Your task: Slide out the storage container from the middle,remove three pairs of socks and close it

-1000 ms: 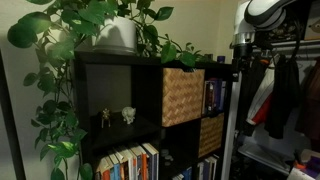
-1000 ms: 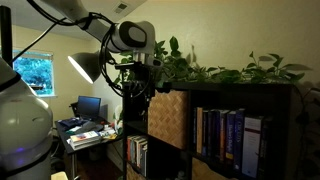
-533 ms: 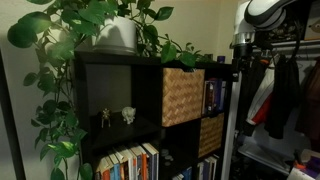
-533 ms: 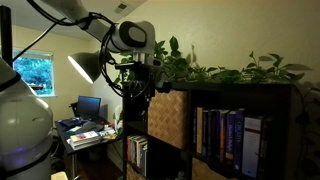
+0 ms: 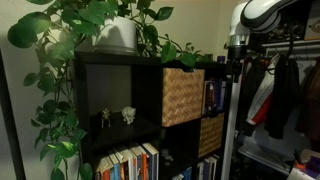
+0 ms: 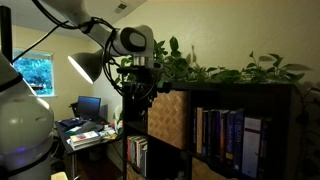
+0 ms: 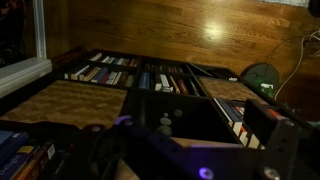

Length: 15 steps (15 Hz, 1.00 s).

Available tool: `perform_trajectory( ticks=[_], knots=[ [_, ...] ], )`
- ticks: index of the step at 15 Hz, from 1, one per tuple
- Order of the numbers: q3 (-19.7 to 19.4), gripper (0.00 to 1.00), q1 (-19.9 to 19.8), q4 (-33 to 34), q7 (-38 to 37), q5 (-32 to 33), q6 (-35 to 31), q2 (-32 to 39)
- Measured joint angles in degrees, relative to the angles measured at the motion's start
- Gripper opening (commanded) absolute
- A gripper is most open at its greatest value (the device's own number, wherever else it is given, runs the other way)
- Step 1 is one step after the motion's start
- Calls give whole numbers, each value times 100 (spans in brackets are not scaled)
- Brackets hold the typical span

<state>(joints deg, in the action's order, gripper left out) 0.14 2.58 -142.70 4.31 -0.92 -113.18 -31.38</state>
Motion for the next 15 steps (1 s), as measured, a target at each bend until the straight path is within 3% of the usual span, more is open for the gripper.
perform_trajectory(
  ticks=[4, 11, 15],
  knots=[
    [166, 100, 80, 12, 171, 130, -560, 247],
    [575, 100, 357, 30, 637, 907, -1764, 365],
    [588, 100, 445, 30, 737, 919, -1862, 368]
  ],
)
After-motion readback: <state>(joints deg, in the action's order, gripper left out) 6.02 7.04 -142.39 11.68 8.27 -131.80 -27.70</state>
